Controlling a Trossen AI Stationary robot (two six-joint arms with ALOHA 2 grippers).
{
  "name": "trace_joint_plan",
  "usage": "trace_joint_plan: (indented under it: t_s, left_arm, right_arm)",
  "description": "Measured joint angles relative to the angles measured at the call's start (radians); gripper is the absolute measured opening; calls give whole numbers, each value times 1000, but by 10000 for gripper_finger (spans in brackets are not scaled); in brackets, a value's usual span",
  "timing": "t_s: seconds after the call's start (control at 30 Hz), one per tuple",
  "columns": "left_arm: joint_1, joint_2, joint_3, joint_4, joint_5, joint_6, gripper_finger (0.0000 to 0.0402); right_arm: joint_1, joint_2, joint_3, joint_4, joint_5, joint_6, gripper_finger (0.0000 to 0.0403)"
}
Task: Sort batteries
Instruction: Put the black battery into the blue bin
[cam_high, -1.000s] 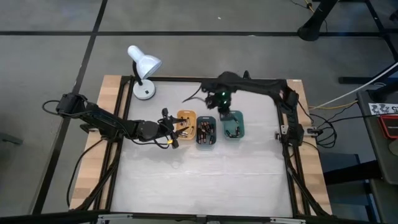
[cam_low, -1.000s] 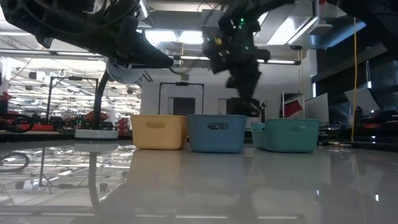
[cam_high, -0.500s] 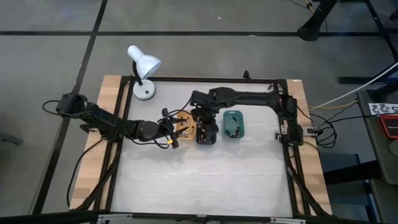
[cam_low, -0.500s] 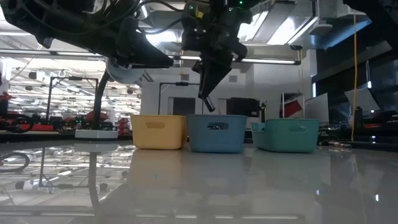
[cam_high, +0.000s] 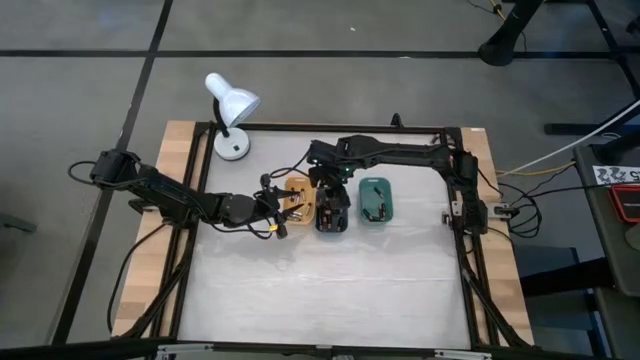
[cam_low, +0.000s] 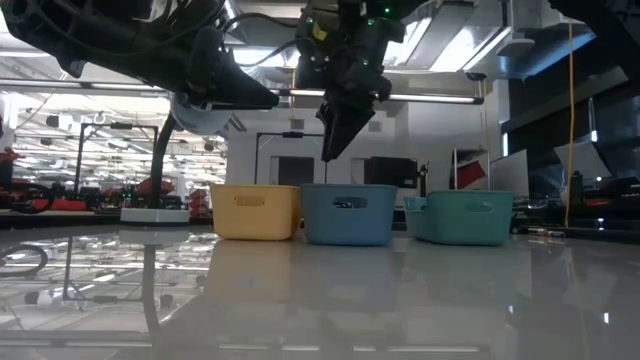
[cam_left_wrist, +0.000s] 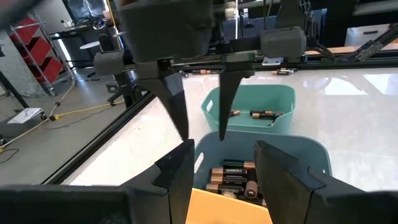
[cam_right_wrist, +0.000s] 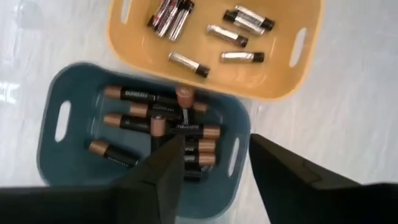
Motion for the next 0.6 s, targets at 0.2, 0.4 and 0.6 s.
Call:
trace_joint_plan:
  t_s: [0.2, 0.4, 0.6]
  left_arm:
    - [0, 0, 0, -2, 0, 0, 156]
    - [0, 0, 0, -2, 0, 0, 156]
    - [0, 0, 0, -5, 0, 0, 156]
  right_arm:
    - [-33, 0, 29, -164, -2, -48, 192]
    - [-154, -15, 68, -351, -38, -43, 193]
    - [-391, -63, 68, -461, -100, -9, 193]
